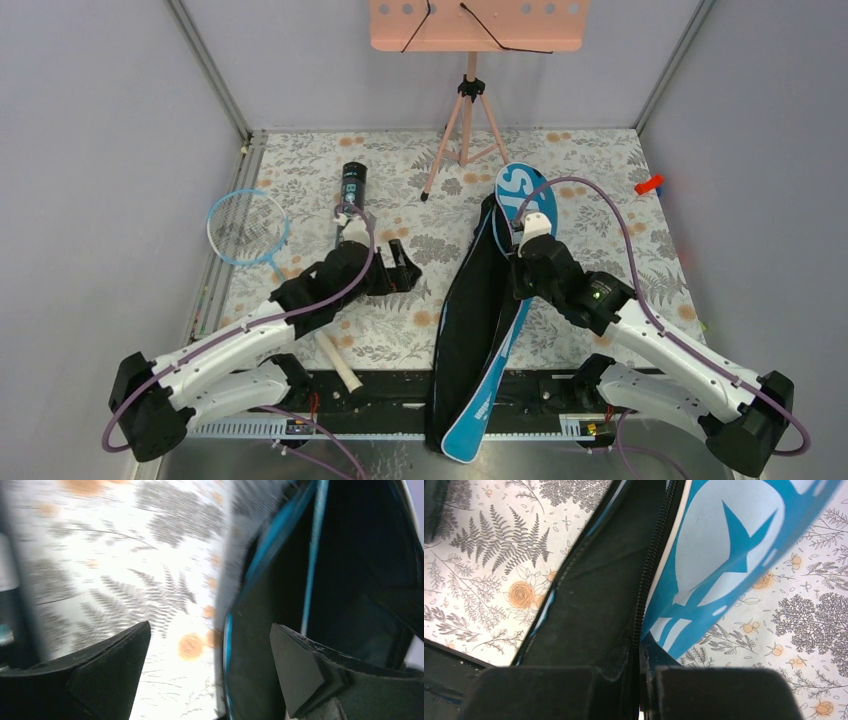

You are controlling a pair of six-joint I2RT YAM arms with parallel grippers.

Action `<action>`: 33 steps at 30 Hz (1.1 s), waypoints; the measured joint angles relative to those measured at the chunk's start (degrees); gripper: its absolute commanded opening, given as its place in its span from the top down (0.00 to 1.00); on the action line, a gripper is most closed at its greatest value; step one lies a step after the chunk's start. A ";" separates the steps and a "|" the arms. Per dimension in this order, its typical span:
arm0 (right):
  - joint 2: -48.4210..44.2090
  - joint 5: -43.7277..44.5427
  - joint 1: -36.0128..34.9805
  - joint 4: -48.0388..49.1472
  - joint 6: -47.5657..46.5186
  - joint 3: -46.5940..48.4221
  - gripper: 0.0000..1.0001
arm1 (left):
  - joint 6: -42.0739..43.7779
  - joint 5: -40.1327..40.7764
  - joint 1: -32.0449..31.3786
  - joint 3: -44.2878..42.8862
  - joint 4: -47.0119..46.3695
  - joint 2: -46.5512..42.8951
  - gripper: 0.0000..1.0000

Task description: Pack up the badminton gear

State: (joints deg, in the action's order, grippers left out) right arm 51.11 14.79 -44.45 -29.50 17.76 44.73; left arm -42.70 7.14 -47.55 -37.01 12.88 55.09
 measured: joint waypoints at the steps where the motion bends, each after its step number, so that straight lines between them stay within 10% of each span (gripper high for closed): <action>1: 0.28 0.52 0.00 0.28 -0.02 -0.22 1.00 | -1.09 3.13 0.20 -0.52 2.80 -1.27 0.01; 12: -0.52 0.79 0.00 5.18 -0.22 -3.17 1.00 | -19.52 28.09 21.64 3.28 29.27 -9.88 0.01; 19: -0.81 0.59 0.00 6.49 -0.22 -3.85 1.00 | -17.31 27.10 38.34 8.13 25.46 -5.16 0.02; 33: -0.52 0.76 0.00 7.56 -1.09 -4.24 1.00 | -6.14 15.96 46.69 2.97 17.64 18.45 0.46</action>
State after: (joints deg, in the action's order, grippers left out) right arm 50.59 15.55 -44.45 -21.93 16.67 40.49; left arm -48.84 23.09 -0.86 -34.04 30.52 73.54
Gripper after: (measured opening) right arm 0.033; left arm 0.656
